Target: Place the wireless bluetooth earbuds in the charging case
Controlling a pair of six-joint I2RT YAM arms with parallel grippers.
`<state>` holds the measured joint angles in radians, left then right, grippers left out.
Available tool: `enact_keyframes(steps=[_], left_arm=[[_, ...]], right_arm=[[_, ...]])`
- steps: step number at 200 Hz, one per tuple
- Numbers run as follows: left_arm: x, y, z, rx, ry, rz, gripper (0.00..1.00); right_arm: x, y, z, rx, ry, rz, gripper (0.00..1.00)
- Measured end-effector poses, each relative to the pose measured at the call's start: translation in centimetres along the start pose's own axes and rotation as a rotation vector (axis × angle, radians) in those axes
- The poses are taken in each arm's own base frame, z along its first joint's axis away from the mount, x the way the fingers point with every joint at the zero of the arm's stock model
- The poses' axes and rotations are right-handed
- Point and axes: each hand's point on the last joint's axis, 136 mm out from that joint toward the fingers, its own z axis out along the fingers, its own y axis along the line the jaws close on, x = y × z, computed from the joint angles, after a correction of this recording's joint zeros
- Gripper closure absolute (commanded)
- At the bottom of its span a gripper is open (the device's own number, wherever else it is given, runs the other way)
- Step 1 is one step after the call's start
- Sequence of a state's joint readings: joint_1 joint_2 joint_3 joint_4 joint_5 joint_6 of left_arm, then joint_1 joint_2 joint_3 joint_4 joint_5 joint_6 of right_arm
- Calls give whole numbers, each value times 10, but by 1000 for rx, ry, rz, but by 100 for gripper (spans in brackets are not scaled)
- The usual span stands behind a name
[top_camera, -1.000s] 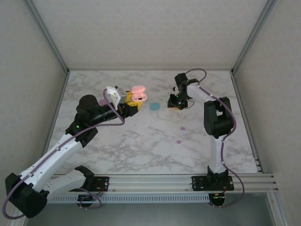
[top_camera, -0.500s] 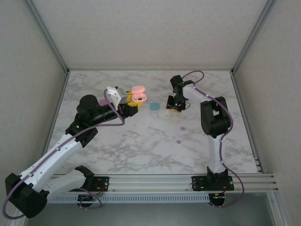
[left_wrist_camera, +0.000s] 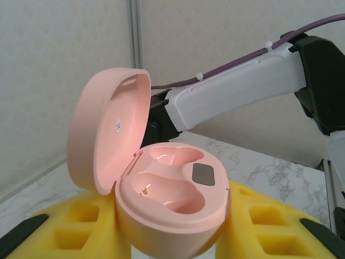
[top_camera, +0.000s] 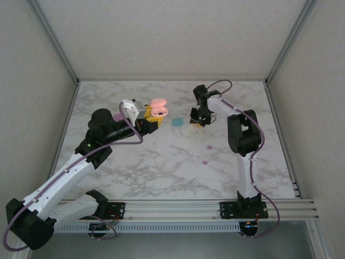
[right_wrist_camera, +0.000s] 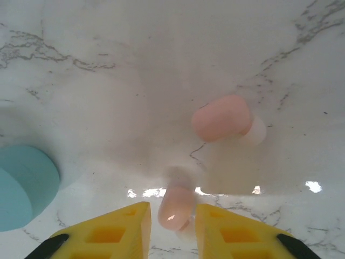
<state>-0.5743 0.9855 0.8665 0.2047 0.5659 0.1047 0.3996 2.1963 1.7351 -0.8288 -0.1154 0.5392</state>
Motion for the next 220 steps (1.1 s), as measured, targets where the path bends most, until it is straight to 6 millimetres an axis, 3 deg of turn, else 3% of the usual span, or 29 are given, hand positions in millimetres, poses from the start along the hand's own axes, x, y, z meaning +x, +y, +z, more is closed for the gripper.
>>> enact_keyframes(steps=[64, 220], left_arm=[[0, 0, 0, 0, 0, 0, 79], [4, 1, 3, 0, 10, -6, 79]], right_arm=[[1, -1, 10, 37, 20, -25, 71], [5, 1, 13, 161, 78, -255, 75]])
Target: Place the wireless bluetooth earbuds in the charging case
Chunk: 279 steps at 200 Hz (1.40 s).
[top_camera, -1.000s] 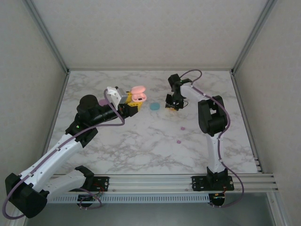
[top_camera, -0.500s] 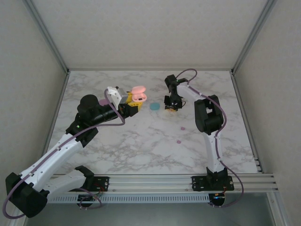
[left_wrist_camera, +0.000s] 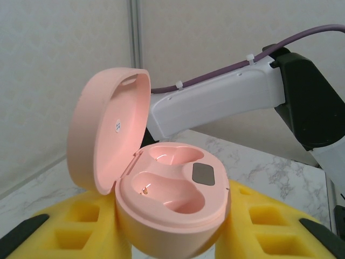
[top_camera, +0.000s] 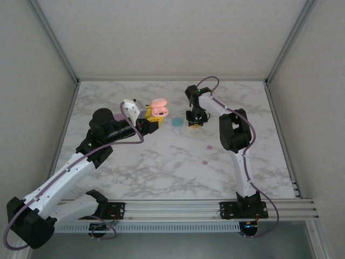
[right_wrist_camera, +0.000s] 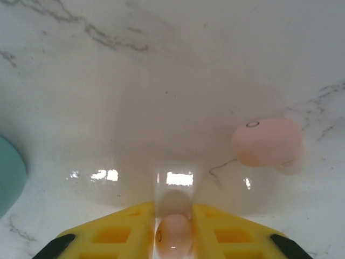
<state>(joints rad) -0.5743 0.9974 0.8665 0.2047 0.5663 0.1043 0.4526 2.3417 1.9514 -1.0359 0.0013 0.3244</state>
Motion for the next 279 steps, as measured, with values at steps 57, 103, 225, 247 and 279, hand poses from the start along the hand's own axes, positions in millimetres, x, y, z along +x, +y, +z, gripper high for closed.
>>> enact_keyframes(steps=[57, 103, 225, 247, 279], left_arm=[[0, 0, 0, 0, 0, 0, 79], [0, 0, 0, -1, 0, 0, 80], [7, 47, -14, -106, 16, -14, 81], [11, 46, -11, -89, 27, -22, 81], [17, 45, -8, -68, 40, -32, 81]], right_arm=[[7, 0, 1, 8, 25, -23, 80], [13, 7, -6, -47, 23, -22, 82], [91, 121, -252, -1286, 14, -103, 83], [97, 124, -266, -1342, 47, -118, 83], [105, 124, -290, -1386, 54, -135, 83]])
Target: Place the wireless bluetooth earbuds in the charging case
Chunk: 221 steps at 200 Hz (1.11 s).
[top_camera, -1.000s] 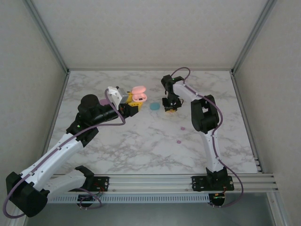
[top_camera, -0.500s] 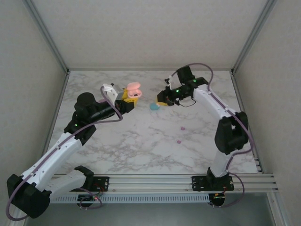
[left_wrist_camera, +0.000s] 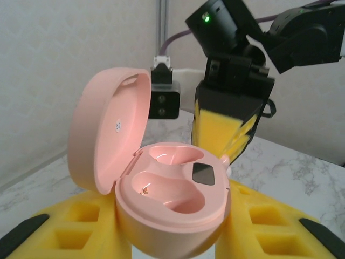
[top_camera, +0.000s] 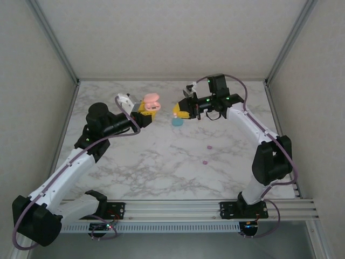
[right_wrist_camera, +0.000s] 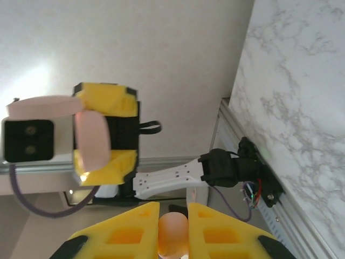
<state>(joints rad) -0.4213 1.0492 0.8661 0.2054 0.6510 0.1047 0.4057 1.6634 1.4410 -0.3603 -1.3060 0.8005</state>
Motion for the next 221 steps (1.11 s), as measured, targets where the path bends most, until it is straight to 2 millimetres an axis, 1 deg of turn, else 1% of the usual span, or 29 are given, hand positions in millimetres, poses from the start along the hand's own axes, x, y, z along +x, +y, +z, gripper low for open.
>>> enact_keyframes(steps=[23, 36, 60, 92, 113, 132, 149, 171, 199, 221], left_arm=[[2, -1, 1, 10, 4, 1, 81], [3, -1, 2, 16, 9, -1, 81], [5, -2, 3, 22, 13, -1, 81], [5, -3, 3, 30, 13, 7, 81], [5, -6, 4, 39, 14, 34, 81], [6, -11, 5, 54, 17, 54, 81], [7, -16, 7, 70, 18, 68, 81], [8, -20, 10, 82, 22, 73, 81], [12, -22, 12, 92, 29, 69, 81], [14, -23, 14, 107, 35, 64, 81]], right_arm=[[1, 13, -2, -10, -14, 1, 83], [-2, 16, -3, 0, -36, 13, 83], [-5, 14, -2, 15, -76, 37, 83], [-4, 12, 1, 24, -107, 56, 82], [-2, 22, 3, 30, -128, 8, 82], [5, 35, 5, 33, -139, -59, 82], [13, 47, 10, 31, -134, -124, 82], [18, 60, 16, 36, -132, -205, 82], [17, 67, 19, 53, -154, -270, 82], [13, 65, 19, 72, -175, -284, 82]])
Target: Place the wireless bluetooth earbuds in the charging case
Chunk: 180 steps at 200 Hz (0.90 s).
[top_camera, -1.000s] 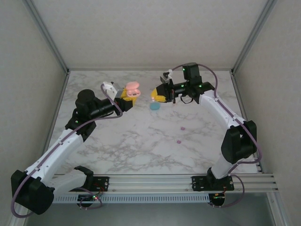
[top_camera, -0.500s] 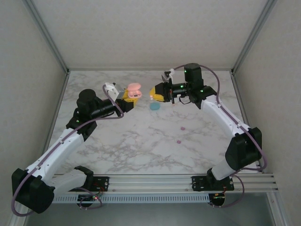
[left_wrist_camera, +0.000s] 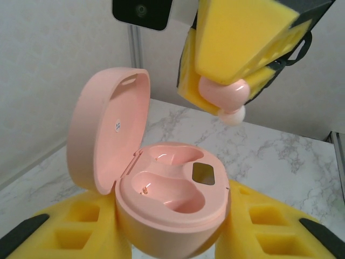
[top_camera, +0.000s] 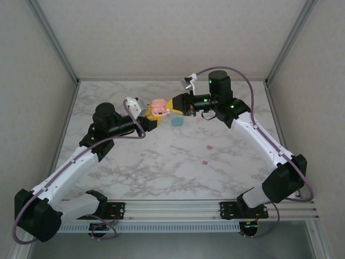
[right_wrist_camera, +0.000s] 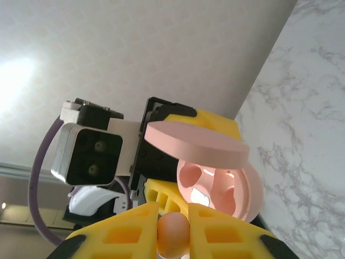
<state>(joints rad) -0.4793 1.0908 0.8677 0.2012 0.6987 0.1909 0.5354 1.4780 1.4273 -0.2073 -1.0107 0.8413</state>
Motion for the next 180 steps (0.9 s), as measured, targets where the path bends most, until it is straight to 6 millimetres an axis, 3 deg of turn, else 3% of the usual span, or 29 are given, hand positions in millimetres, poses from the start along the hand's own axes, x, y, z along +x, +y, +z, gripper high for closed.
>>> enact_keyframes(steps=[180], left_arm=[[-2, -9, 6, 47, -9, -31, 81]], right_arm=[[-1, -12, 6, 73, -36, -18, 82]])
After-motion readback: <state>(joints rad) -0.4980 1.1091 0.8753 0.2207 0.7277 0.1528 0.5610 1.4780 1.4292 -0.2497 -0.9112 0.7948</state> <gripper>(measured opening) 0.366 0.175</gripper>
